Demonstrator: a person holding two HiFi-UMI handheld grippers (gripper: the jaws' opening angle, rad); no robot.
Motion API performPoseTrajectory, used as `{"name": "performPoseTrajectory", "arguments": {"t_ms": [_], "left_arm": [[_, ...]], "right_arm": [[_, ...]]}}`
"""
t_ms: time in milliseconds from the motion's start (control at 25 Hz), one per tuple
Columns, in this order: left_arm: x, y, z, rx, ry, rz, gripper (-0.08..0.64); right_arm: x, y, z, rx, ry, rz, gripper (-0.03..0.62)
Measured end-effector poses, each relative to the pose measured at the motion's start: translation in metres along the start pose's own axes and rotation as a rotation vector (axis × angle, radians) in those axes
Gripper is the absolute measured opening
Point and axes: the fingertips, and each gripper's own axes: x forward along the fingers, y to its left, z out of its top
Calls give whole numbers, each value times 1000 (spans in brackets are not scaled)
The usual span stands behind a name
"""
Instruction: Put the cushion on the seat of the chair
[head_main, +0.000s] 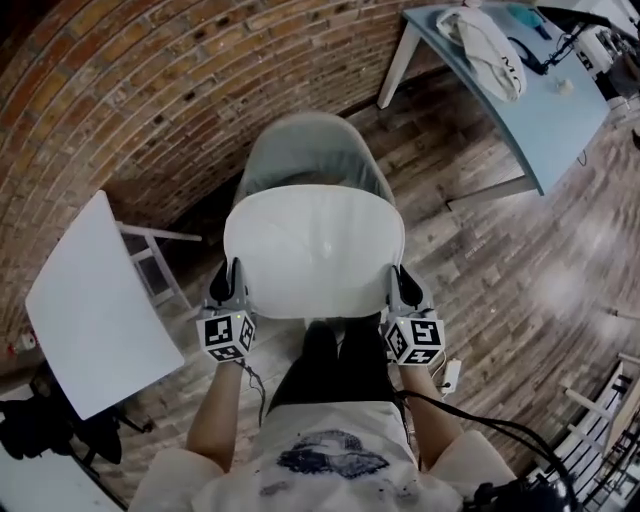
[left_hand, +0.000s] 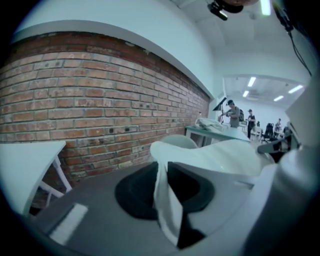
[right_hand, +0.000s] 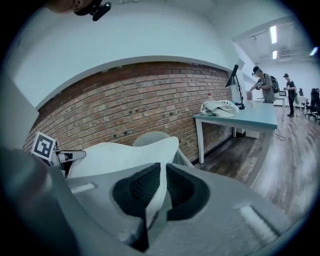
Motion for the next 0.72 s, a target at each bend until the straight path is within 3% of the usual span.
{"name": "performPoseTrajectory", "arguments": {"t_ms": [280,720], "left_arm": [[43,10,-58,13,38,-19,54],[87,16,-152,3,119,9,52]], "right_arm": [[37,-10,-68,-15,40,-48,31],[93,-36,-148,-26,109,-53,31]]}}
